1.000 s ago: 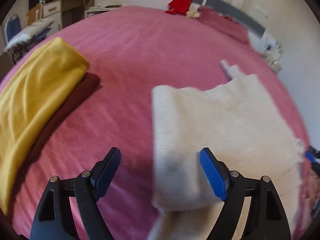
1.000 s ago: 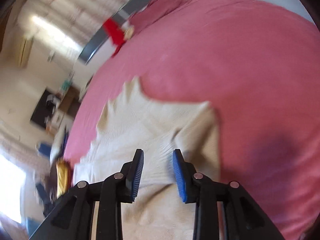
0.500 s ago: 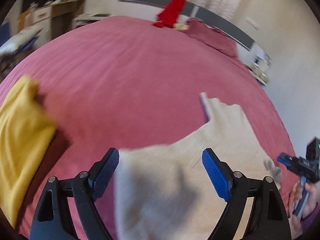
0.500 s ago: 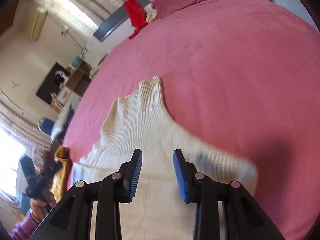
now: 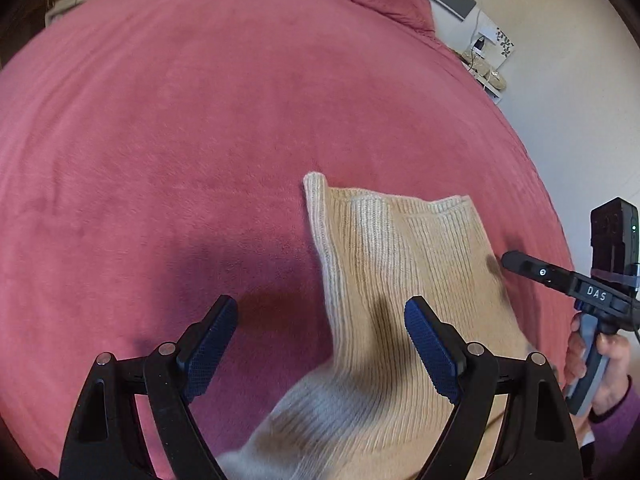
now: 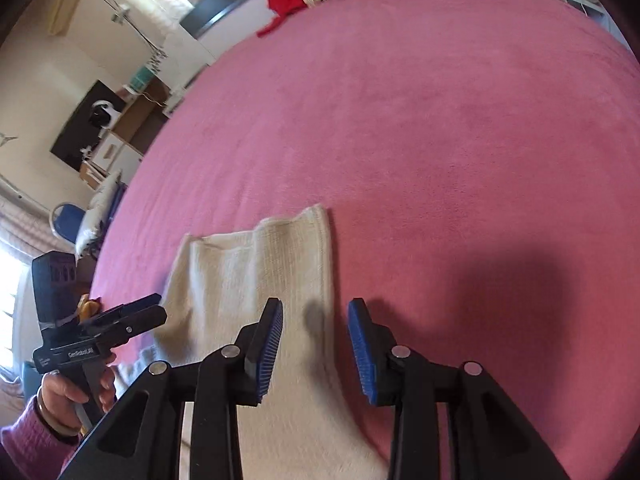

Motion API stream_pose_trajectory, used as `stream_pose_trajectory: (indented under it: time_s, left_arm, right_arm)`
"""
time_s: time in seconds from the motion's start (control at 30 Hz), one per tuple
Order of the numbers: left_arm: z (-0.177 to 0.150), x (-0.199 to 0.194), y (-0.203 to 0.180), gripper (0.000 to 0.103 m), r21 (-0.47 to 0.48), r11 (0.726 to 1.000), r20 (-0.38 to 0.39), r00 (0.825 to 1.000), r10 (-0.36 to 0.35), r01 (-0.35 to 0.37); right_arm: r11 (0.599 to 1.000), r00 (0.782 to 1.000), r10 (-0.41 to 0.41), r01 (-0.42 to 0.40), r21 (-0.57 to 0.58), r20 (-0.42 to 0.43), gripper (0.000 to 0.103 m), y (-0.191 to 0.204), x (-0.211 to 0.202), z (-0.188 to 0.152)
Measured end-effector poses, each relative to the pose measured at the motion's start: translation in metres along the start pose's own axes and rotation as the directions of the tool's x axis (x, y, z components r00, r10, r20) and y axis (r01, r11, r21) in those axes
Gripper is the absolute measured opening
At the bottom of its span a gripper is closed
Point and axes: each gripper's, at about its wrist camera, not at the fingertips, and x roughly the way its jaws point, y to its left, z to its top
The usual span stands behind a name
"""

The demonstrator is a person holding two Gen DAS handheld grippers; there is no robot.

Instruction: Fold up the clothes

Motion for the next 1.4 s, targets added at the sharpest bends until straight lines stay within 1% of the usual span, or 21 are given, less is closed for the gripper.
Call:
stream_pose_trajectory:
  time_s: [0.1,0.17,0.23,0.3,0.33,0.37,0.4,0.43,0.47,0.6,0.63,0.73,0.8,0.9,0.97,1.07,1.17,1.2,1.27,1.33,1.4]
  left_arm:
    - [-0.002,0.0,-0.001,0.091,0.023,1.0,0.039,0.999,-0.021,0.02]
    - [-0.001,0.003,-0.006,0.095,0.048,0.999,0.042,0.999,-0.02,0.018]
    - [0.001,0.008,-0.013,0.095,0.086,0.996,0.036,0.999,-0.015,0.012]
    - [0.0,0.012,-0.021,0.095,0.132,0.991,0.032,0.999,-0.006,0.002]
    - [0.001,0.013,-0.023,0.095,0.153,0.988,0.029,1.0,0.001,-0.005]
    - [0.002,0.014,-0.025,0.09,0.173,0.985,0.03,1.0,0.006,-0.011]
    - [0.003,0.013,-0.026,0.084,0.192,0.981,0.033,0.999,0.011,-0.017]
    - [0.004,0.012,-0.025,0.066,0.197,0.98,0.033,0.999,0.008,-0.014]
    - [0.005,0.01,-0.022,0.052,0.19,0.982,0.031,1.0,-0.003,-0.003]
    - [0.009,0.007,-0.011,0.025,0.152,0.987,0.009,0.999,-0.053,0.051]
    - [0.011,0.01,-0.014,0.014,0.152,0.986,0.0,0.998,-0.065,0.064]
    - [0.016,0.008,-0.017,0.01,0.143,0.985,0.003,0.995,-0.098,0.096]
    - [0.019,-0.004,-0.014,0.01,0.105,0.985,0.045,0.988,-0.145,0.139]
    - [0.021,-0.026,-0.008,0.01,0.055,0.978,0.108,0.973,-0.204,0.199]
    - [0.02,-0.041,-0.005,0.01,0.049,0.972,0.141,0.962,-0.233,0.229]
    - [0.006,-0.072,-0.003,0.01,0.07,0.952,0.193,0.932,-0.307,0.299]
    - [-0.015,-0.096,0.002,0.01,0.086,0.932,0.203,0.91,-0.362,0.352]
    - [-0.022,-0.101,0.005,0.01,0.09,0.929,0.208,0.906,-0.369,0.358]
    - [-0.033,-0.101,0.009,0.01,0.085,0.929,0.226,0.901,-0.369,0.359]
    - [-0.046,-0.089,-0.001,0.011,0.042,0.924,0.246,0.893,-0.377,0.379]
    - [-0.076,-0.091,0.005,0.012,0.008,0.924,0.269,0.889,-0.37,0.382]
  right_arm:
    - [1.0,1.0,-0.018,0.018,-0.012,-0.011,0.035,-0.002,0.011,0.005]
    - [0.999,1.0,0.031,-0.031,-0.03,0.002,0.037,-0.001,0.017,0.009]
    - [0.997,0.998,0.066,-0.066,-0.028,-0.002,0.037,-0.001,0.024,0.013]
    - [0.998,0.998,0.06,-0.06,-0.018,-0.019,0.029,-0.002,0.029,0.016]
    - [0.999,0.999,0.043,-0.043,-0.011,-0.028,0.018,-0.003,0.032,0.017]
    - [0.998,0.998,0.064,-0.063,0.028,-0.026,0.01,-0.009,0.03,0.017]
    - [0.994,0.996,0.085,-0.084,0.068,-0.022,0.007,-0.015,0.028,0.016]
    - [0.989,0.994,0.107,-0.104,0.108,-0.017,0.006,-0.021,0.026,0.016]
    - [0.982,0.992,0.126,-0.124,0.144,-0.007,0.006,-0.028,0.024,0.013]
    - [0.966,0.987,0.161,-0.161,0.201,0.016,0.006,-0.041,0.021,0.003]
    - [0.965,0.987,0.16,-0.161,0.206,0.021,0.006,-0.042,0.02,0.002]
    - [0.96,0.986,0.165,-0.168,0.223,0.032,0.005,-0.044,0.013,0.001]
    - [0.954,0.981,0.186,-0.193,0.228,0.054,0.005,-0.041,0.006,0.004]
    - [0.949,0.973,0.216,-0.228,0.217,0.079,0.005,-0.034,-0.012,0.006]
    - [0.948,0.969,0.233,-0.246,0.201,0.088,0.005,-0.026,-0.025,0.005]
    - [0.947,0.957,0.273,-0.285,0.149,0.096,0.005,-0.011,-0.049,-0.006]
    - [0.944,0.946,0.312,-0.32,0.086,0.09,0.005,0.006,-0.071,-0.027]
    - [0.943,0.944,0.319,-0.325,0.067,0.084,0.005,0.012,-0.077,-0.034]
    - [0.931,0.929,0.362,-0.365,0.025,0.079,0.005,0.025,-0.088,-0.056]
    - [0.922,0.922,0.384,-0.38,-0.076,0.047,0.005,0.036,-0.101,-0.088]
    - [0.907,0.924,0.382,-0.377,-0.189,-0.013,0.005,0.049,-0.107,-0.127]
